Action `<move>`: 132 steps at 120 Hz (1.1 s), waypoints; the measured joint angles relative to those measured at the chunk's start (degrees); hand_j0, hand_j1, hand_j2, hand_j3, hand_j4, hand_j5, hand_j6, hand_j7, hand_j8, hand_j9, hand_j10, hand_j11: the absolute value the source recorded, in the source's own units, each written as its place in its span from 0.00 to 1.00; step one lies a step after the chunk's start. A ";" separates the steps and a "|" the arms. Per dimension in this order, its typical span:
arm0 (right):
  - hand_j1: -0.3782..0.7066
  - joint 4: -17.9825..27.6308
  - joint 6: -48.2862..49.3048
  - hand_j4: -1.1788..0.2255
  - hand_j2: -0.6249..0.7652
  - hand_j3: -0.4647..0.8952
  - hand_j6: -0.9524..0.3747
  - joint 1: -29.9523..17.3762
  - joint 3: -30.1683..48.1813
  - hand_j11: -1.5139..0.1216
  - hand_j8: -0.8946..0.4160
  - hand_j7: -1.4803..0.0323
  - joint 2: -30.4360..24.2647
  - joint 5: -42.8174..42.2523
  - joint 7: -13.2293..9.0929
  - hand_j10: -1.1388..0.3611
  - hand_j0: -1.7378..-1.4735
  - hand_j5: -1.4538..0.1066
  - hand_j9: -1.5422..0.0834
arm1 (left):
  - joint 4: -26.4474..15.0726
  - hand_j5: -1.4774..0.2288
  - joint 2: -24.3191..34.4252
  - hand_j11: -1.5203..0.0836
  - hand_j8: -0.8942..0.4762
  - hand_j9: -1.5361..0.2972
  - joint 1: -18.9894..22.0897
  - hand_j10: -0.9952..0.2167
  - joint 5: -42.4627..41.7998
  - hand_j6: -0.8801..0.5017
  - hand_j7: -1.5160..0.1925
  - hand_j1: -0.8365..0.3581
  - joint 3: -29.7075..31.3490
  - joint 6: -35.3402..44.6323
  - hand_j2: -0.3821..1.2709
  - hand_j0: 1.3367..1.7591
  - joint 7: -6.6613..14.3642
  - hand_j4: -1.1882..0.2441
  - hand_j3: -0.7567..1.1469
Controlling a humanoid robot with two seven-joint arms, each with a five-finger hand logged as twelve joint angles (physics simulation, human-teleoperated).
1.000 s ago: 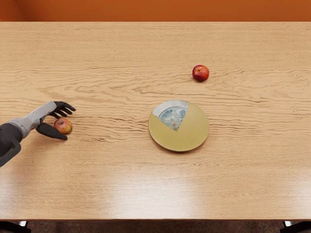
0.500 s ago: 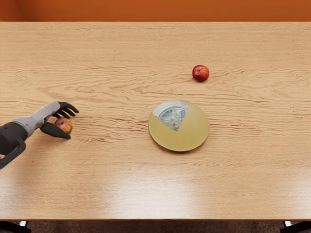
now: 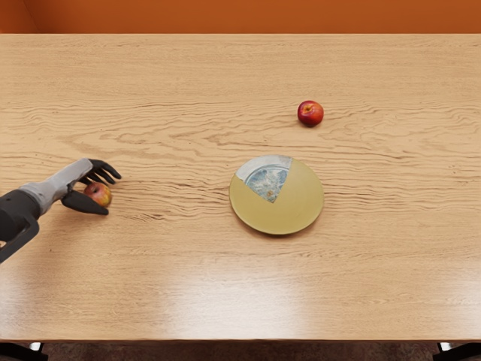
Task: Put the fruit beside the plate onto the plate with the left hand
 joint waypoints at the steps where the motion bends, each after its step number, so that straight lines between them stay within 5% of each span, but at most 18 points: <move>1: 0.03 0.00 0.00 0.84 0.45 0.34 0.72 0.00 0.00 0.93 0.68 0.98 0.00 0.00 0.00 0.76 0.30 0.93 0.95 | -0.02 0.50 0.00 0.56 0.30 0.50 0.00 0.42 0.00 0.29 0.52 0.52 0.00 0.00 0.29 0.76 0.02 0.49 0.40; 132: 0.03 -0.01 0.00 0.84 0.45 0.34 0.72 0.02 0.17 0.93 0.68 0.98 0.00 0.04 0.00 0.76 0.30 0.93 0.95 | -1.57 0.37 0.96 0.41 0.31 0.37 -1.72 0.33 0.05 0.20 0.39 0.43 -0.03 -1.69 0.41 0.75 4.57 0.36 0.40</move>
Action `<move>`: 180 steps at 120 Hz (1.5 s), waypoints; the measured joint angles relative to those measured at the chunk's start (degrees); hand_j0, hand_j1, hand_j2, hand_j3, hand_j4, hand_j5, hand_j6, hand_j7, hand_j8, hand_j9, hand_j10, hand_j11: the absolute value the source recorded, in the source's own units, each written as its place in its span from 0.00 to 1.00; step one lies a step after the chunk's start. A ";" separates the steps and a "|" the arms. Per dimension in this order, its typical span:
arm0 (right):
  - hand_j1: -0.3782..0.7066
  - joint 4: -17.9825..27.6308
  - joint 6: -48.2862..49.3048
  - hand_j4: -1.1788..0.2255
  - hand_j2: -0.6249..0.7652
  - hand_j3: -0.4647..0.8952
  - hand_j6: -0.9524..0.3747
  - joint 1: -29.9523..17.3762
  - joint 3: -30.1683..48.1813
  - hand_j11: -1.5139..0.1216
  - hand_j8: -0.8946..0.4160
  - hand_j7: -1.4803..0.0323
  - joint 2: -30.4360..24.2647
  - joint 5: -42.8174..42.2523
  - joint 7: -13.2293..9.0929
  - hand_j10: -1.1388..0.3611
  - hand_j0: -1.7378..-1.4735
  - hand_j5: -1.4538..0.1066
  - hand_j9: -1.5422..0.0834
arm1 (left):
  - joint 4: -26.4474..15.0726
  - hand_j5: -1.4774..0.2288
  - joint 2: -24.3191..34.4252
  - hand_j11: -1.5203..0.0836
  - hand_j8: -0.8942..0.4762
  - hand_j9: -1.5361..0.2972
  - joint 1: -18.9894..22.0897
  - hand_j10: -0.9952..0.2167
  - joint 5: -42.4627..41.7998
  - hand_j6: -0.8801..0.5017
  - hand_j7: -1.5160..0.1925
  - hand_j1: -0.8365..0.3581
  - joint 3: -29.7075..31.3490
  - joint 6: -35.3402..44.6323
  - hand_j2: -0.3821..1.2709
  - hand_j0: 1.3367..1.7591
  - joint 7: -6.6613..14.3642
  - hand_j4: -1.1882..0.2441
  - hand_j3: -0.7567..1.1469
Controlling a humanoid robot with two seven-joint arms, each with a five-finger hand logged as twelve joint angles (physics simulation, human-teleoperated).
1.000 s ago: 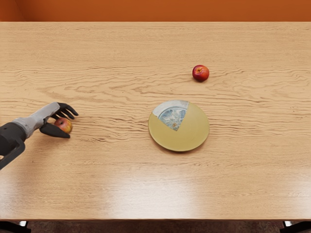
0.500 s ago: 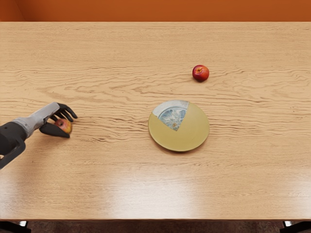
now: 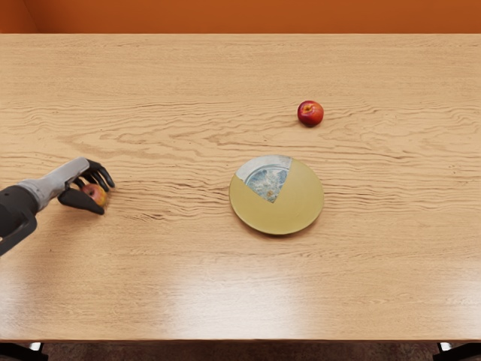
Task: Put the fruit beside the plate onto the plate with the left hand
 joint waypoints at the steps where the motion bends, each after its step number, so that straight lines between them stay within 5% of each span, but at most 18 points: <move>1: 0.03 -0.01 0.00 0.84 0.45 0.34 0.72 0.00 0.01 0.93 0.68 0.98 0.00 0.00 0.00 0.76 0.30 0.93 0.95 | -0.02 0.37 0.00 0.41 0.31 0.37 -0.02 0.33 -0.01 0.20 0.39 0.43 0.00 -0.05 0.41 0.75 0.02 0.36 0.40; 50: 0.03 -0.07 0.00 0.84 0.45 0.34 0.72 0.42 0.13 0.93 0.68 0.98 0.00 0.01 0.00 0.76 0.30 0.93 0.95 | -0.79 0.32 -0.78 0.38 0.34 0.34 -6.26 0.37 -0.40 0.23 0.35 0.42 -0.08 -4.75 0.40 0.75 2.15 0.35 0.40; 111: 0.03 -0.07 0.00 0.84 0.45 0.34 0.72 2.02 -0.03 0.93 0.68 0.98 0.00 -0.04 -0.07 0.76 0.30 0.93 0.95 | -0.88 0.31 -5.72 0.36 0.33 0.32 -18.66 0.39 -5.09 0.20 0.33 0.43 -0.69 -14.48 0.42 0.75 5.91 0.33 0.40; 150: 0.03 -0.07 0.00 0.84 0.45 0.34 0.72 2.19 -0.04 0.93 0.68 0.98 0.00 -0.02 -0.09 0.76 0.30 0.93 0.95 | -0.10 0.29 -13.59 0.35 0.32 0.31 -22.50 0.37 -7.30 0.16 0.31 0.42 -0.85 -15.54 0.47 0.75 10.68 0.33 0.40; 180: 0.03 -0.07 0.00 0.84 0.45 0.34 0.72 2.20 -0.14 0.93 0.68 0.98 0.00 -0.04 -0.09 0.76 0.30 0.93 0.95 | 2.12 0.28 -23.24 0.35 0.33 0.31 -26.70 0.38 -10.01 0.17 0.31 0.40 -0.80 -15.56 0.51 0.76 16.55 0.33 0.40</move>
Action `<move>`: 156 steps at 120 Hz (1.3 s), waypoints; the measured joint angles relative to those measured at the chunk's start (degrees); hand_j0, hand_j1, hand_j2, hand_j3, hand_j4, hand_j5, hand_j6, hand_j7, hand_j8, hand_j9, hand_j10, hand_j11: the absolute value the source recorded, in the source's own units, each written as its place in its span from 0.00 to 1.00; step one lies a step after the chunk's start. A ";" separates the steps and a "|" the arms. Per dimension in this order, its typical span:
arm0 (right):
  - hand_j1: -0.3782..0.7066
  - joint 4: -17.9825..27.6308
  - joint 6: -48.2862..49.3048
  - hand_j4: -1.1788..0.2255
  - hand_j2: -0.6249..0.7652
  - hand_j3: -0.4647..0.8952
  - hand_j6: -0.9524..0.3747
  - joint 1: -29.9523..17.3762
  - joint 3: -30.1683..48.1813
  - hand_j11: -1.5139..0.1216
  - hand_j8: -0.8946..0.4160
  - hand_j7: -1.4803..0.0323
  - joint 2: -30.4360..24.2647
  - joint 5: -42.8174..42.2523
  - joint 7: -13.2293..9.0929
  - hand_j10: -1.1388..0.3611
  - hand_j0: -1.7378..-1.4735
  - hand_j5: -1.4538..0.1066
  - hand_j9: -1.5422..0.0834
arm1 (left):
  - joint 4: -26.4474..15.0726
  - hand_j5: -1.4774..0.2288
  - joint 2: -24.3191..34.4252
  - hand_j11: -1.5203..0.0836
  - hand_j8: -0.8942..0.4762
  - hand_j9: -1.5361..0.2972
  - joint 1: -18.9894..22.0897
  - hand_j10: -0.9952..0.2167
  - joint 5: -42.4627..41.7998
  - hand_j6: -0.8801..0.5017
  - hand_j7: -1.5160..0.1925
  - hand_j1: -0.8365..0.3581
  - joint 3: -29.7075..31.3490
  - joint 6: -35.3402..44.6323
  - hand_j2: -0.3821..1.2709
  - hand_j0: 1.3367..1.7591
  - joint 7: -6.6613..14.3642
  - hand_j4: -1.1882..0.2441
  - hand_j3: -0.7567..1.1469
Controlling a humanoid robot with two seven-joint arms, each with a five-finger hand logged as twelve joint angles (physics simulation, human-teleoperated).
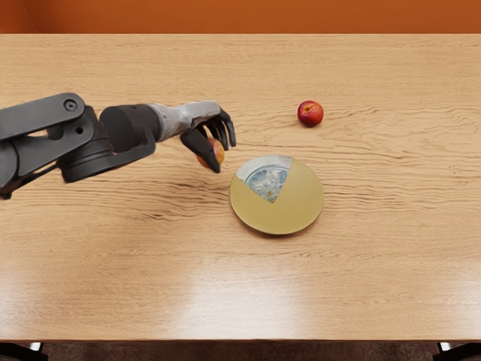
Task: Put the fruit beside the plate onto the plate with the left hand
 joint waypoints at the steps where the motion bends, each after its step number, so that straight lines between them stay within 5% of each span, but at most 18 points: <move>1: 0.03 0.00 0.00 0.84 0.45 0.34 0.72 0.00 0.00 0.93 0.68 0.98 0.00 0.00 0.00 0.76 0.30 0.93 0.95 | 0.10 0.28 -0.30 0.35 0.33 0.32 -0.03 0.38 -0.01 0.17 0.31 0.40 0.00 0.01 0.50 0.76 0.15 0.33 0.40; 39: 0.03 -0.57 0.00 0.84 0.45 0.34 0.72 -0.01 -0.03 0.93 0.68 0.98 0.00 -0.01 0.00 0.76 0.30 0.93 0.95 | 3.28 0.27 -8.83 0.33 0.32 0.30 -1.77 0.37 -0.52 0.14 0.29 0.41 -0.10 0.19 0.50 0.75 3.29 0.32 0.40; 116: 0.03 -0.70 0.00 0.84 0.45 0.34 0.72 -0.09 -0.04 0.93 0.68 0.98 0.00 -0.09 0.00 0.76 0.30 0.93 0.95 | 12.69 0.27 -19.02 0.33 0.33 0.30 -1.47 0.40 0.10 0.13 0.29 0.37 1.37 0.61 0.56 0.76 3.71 0.31 0.40; 156: 0.03 -0.71 0.00 0.84 0.45 0.34 0.72 -0.11 -0.04 0.93 0.68 0.98 0.00 -0.09 0.00 0.76 0.30 0.93 0.95 | 12.75 0.48 -19.55 0.54 0.34 0.48 -1.18 0.45 -0.38 0.27 0.50 0.52 0.82 3.71 0.34 0.76 3.70 0.48 0.40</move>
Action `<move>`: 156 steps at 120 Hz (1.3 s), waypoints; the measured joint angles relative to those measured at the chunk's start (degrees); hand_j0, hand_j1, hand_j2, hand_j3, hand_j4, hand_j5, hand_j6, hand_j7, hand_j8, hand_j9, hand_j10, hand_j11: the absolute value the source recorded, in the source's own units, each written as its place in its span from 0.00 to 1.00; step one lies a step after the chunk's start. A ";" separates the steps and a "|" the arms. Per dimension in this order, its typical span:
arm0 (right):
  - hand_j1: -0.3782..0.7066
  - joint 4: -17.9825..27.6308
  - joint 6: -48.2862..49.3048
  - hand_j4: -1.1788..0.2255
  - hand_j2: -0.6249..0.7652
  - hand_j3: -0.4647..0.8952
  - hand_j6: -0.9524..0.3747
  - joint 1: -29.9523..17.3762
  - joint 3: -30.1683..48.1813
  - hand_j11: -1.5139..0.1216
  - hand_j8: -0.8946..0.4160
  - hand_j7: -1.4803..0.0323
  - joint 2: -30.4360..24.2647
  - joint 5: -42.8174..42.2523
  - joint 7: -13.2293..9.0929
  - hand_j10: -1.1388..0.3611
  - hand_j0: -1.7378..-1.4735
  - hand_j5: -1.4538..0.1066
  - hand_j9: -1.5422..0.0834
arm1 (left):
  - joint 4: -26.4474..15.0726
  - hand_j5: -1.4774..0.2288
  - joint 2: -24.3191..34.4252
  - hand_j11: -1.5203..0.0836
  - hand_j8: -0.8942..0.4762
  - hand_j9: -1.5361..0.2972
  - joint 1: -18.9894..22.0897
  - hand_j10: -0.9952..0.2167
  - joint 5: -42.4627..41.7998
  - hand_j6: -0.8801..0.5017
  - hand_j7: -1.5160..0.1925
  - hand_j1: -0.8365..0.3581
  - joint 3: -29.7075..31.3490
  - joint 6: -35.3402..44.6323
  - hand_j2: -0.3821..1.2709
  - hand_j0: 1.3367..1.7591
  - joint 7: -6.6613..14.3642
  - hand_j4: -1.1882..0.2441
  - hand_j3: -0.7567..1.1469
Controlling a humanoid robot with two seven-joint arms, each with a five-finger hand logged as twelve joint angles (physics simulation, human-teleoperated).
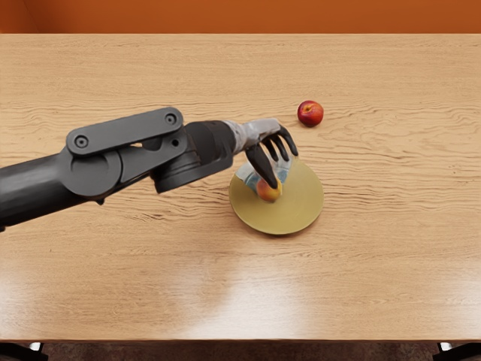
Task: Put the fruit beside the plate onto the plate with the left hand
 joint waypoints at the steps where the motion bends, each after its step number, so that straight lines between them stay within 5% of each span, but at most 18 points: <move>1: 0.03 -0.01 0.00 0.84 0.45 0.34 0.72 0.00 0.00 0.93 0.68 0.98 0.00 0.00 0.00 0.76 0.30 0.93 0.95 | -0.05 0.48 0.04 0.54 0.34 0.49 -0.01 0.45 -0.02 0.27 0.51 0.52 -0.02 0.01 0.34 0.76 0.00 0.48 0.40; 26: 0.03 0.00 0.00 0.84 0.45 0.34 0.72 0.02 0.00 0.93 0.68 0.98 0.00 -0.05 0.00 0.76 0.30 0.93 0.95 | -6.64 0.61 5.54 0.67 0.42 0.60 0.58 0.56 -10.48 0.39 0.63 0.66 -2.45 -0.30 0.29 0.76 0.00 0.59 0.40; 44: 0.03 0.00 0.00 0.84 0.45 0.34 0.72 0.02 0.00 0.93 0.68 0.98 0.00 0.00 0.00 0.76 0.30 0.93 0.95 | -11.95 0.73 15.16 0.80 0.53 0.71 4.76 0.68 -27.33 0.50 0.75 0.81 -7.59 -8.21 0.26 0.76 0.00 0.70 0.40; 63: 0.03 0.02 0.04 0.84 0.45 0.34 0.72 0.02 0.13 0.93 0.68 0.98 0.00 0.08 0.00 0.76 0.30 0.93 0.95 | -15.01 0.79 35.90 0.86 0.58 0.76 8.23 0.74 -51.03 0.56 0.81 0.89 -10.16 -27.07 0.25 0.76 0.00 0.76 0.40; 77: 0.03 0.08 0.09 0.84 0.45 0.34 0.72 -0.14 0.29 0.93 0.68 0.98 0.00 0.14 0.00 0.76 0.30 0.93 0.95 | -15.65 0.81 46.21 0.89 0.60 0.79 11.20 0.76 -61.24 0.59 0.83 0.92 -10.65 -33.61 0.24 0.76 0.00 0.78 0.40; 125: 0.03 0.43 0.37 0.84 0.45 0.34 0.72 -0.49 0.18 0.93 0.68 0.98 0.00 0.11 0.00 0.76 0.30 0.93 0.95 | -14.81 0.85 61.13 0.93 0.64 0.82 13.61 0.80 -64.79 0.62 0.87 0.97 -10.34 -36.74 0.23 0.76 0.00 0.81 0.40; 156: 0.03 0.52 0.45 0.84 0.45 0.34 0.72 -0.50 0.18 0.93 0.68 0.98 0.00 0.13 0.00 0.76 0.30 0.93 0.95 | -14.55 0.85 61.90 0.93 0.64 0.82 14.02 0.81 -62.30 0.62 0.87 0.97 -10.69 -36.83 0.23 0.76 0.00 0.82 0.40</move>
